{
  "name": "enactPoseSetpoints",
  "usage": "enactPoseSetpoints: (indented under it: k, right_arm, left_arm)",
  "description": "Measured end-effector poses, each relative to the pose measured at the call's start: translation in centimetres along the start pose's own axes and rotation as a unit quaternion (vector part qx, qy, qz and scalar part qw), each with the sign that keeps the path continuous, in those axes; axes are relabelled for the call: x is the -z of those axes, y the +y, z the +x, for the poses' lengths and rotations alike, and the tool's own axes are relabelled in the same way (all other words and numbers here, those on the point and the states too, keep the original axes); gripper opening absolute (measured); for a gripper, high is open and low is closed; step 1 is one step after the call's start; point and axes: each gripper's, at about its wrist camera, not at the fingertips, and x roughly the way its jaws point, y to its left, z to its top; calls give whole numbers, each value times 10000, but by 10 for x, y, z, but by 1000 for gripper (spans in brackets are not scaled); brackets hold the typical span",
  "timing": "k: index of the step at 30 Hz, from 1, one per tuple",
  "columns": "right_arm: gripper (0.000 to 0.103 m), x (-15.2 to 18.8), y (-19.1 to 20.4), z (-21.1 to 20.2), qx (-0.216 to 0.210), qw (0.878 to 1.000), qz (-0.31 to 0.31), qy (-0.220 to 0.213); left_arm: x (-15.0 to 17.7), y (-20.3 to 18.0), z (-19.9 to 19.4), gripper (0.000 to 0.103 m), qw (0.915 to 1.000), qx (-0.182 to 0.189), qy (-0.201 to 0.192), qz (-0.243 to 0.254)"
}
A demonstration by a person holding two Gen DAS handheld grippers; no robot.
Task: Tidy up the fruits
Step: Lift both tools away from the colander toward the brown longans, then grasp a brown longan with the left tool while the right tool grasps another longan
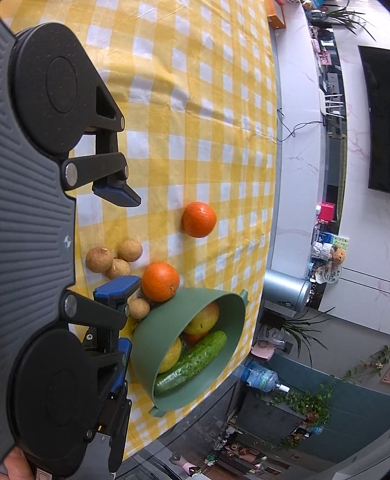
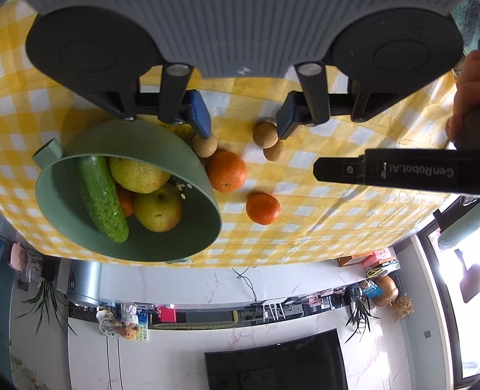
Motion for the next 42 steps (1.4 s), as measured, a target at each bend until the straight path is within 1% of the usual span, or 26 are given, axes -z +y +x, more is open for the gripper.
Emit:
enactPoseSetpoints:
  k: [3,7,10,12,14,17,21,23,27,31,35,38,42]
  right_arm:
    - [40,0,2,7,-42,10000,-13,78]
    - [39,-1,4,16,-77,9998,-39,203]
    - [37,0,4,22,-127,9995,-1,286]
    - [35,0,2,25,-83,9994,32,343]
    - [34,0,-1,30,33,9989,126,451]
    - [32,1,-9,36,106,9975,349,606]
    - [31,1,-15,34,149,9971,487,568]
    - [31,1,-23,32,193,9958,706,543]
    - [31,0,-35,29,171,9929,1072,491]
    - [32,-1,-33,30,139,9938,1009,435]
    - [33,-2,-30,29,180,9945,977,326]
    - [33,-3,-31,30,251,9944,997,256]
    - [33,-8,-30,35,353,9938,1032,194]
  left_arm:
    - [2,4,5,59,10000,1,44,-63]
    - [3,5,13,57,9998,30,152,-116]
    - [5,3,19,55,9995,121,285,-62]
    - [6,0,22,51,9991,181,373,2]
    - [8,-2,25,48,9986,246,465,55]
    - [8,-1,27,46,9977,407,533,-29]
    - [9,3,29,46,9963,543,667,-88]
    - [10,3,29,46,9959,553,713,-47]
    - [11,-3,32,46,9954,536,774,165]
    - [16,-16,36,46,9948,358,758,580]
    - [18,-19,42,36,9948,299,751,624]
    - [19,-23,42,28,9943,203,731,754]
    - [19,-23,40,27,9942,114,704,807]
